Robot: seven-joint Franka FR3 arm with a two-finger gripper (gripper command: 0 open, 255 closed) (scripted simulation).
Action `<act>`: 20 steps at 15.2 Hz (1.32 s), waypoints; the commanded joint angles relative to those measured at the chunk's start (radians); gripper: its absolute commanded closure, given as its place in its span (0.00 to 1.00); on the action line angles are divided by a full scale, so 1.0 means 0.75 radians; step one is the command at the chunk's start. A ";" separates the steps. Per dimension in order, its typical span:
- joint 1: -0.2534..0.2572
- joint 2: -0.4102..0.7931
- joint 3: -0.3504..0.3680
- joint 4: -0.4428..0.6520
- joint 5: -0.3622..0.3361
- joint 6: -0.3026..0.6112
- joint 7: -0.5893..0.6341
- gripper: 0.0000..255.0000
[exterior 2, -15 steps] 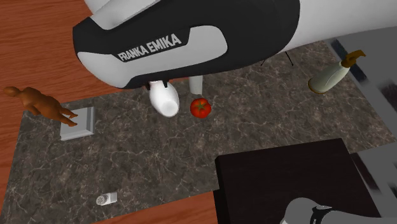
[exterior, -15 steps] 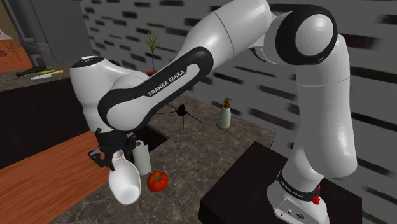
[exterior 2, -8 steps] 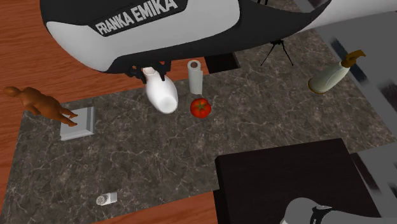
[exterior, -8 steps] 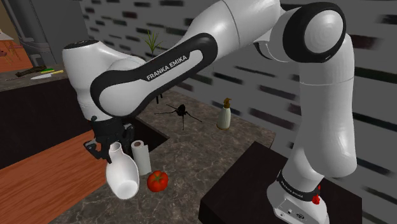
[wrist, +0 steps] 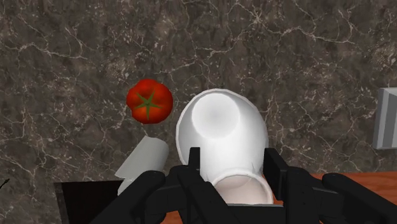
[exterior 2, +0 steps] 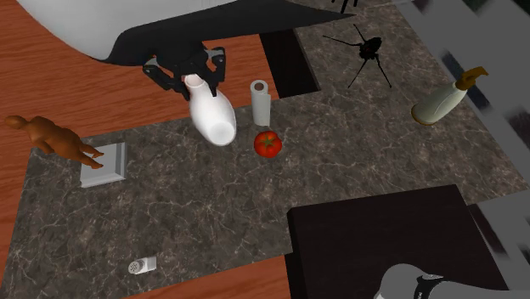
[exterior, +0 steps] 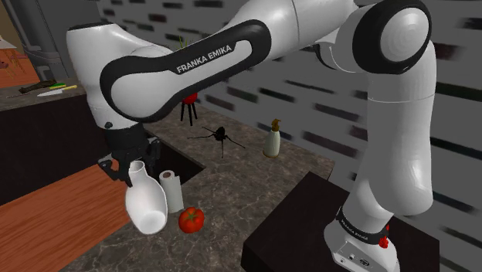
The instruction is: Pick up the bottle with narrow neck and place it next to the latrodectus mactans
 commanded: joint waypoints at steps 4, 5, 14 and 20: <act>0.002 -0.020 0.007 0.067 0.014 -0.083 -0.009 1.00; 0.002 -0.023 0.008 0.080 0.017 -0.100 -0.011 1.00; 0.010 -0.041 0.016 0.219 0.032 -0.253 -0.025 1.00; 0.021 -0.037 0.020 0.332 0.032 -0.362 -0.030 1.00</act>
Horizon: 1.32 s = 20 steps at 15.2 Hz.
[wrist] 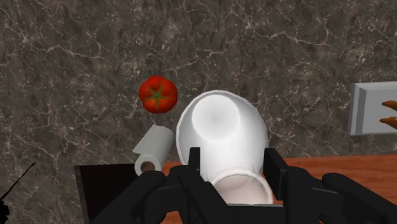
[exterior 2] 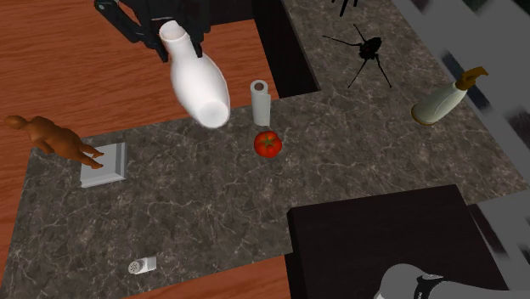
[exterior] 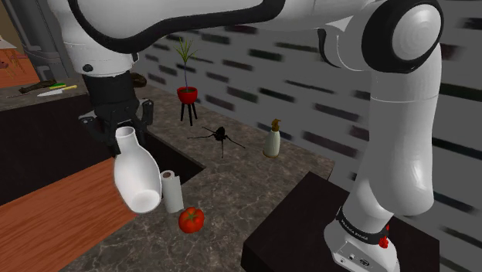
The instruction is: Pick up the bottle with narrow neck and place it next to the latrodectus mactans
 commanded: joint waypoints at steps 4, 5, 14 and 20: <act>0.014 0.011 0.003 0.111 -0.004 -0.101 -0.003 1.00; 0.015 0.012 0.003 0.120 -0.005 -0.109 -0.003 1.00; -0.229 -0.241 -0.081 -0.189 0.129 -0.009 -0.306 1.00; -0.348 -0.339 -0.165 -0.300 0.178 0.022 -0.511 1.00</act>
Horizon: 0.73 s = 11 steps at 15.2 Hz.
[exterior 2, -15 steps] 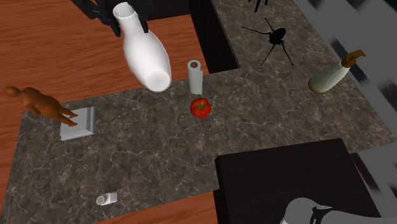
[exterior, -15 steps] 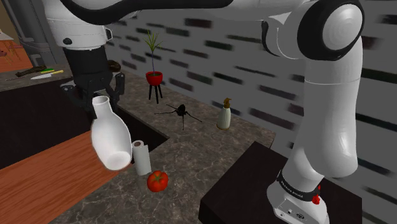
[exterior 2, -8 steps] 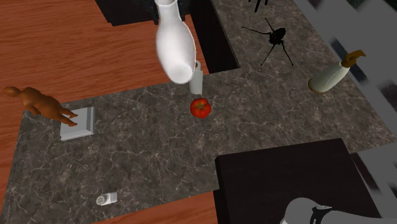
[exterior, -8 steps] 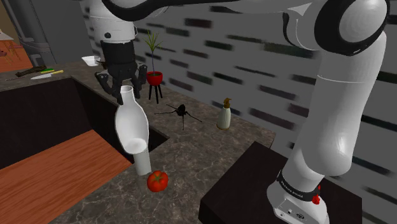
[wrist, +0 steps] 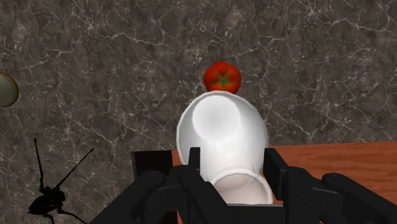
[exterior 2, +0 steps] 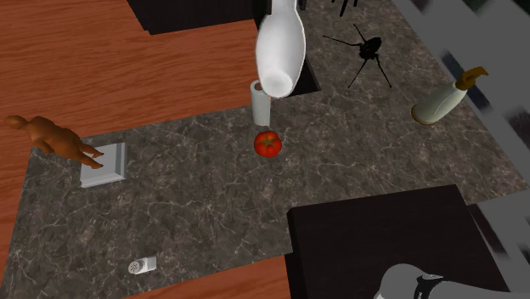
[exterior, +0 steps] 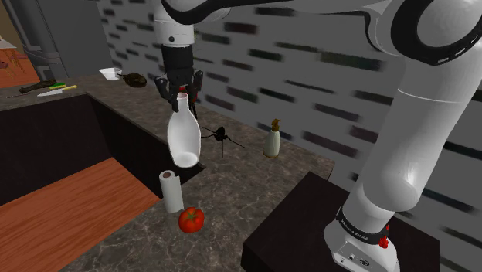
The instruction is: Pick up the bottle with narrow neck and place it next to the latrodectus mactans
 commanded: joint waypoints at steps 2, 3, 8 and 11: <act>-0.055 -0.030 -0.045 -0.039 0.015 0.015 -0.103 1.00; -0.072 -0.038 -0.060 -0.048 0.018 0.018 -0.136 1.00; -0.156 -0.056 -0.135 -0.068 0.027 0.025 -0.295 1.00; -0.203 -0.050 -0.179 -0.060 0.027 0.025 -0.387 1.00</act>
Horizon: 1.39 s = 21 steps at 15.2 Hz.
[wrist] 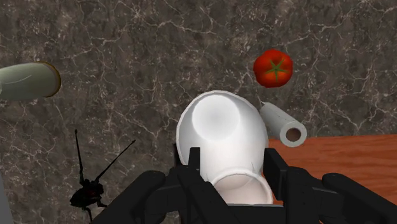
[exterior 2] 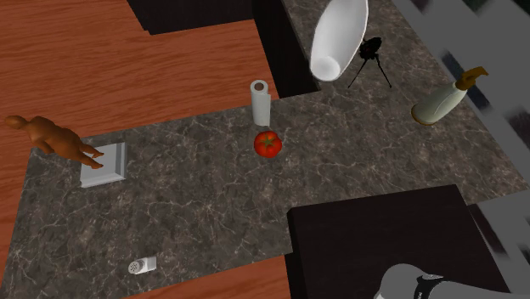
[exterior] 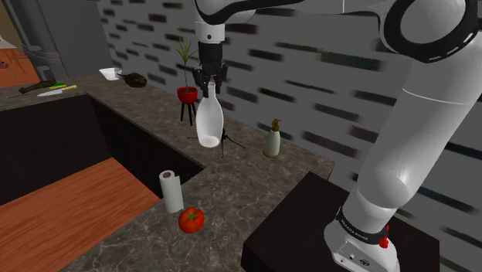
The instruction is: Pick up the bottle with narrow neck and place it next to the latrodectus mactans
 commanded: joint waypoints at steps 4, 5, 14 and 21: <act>-0.079 0.029 -0.071 0.038 -0.004 -0.005 -0.152 1.00; -0.094 0.039 -0.085 0.051 -0.006 -0.007 -0.181 1.00; -0.227 0.188 -0.196 0.245 -0.019 -0.048 -0.428 1.00; -0.328 0.384 -0.264 0.521 -0.024 -0.125 -0.604 1.00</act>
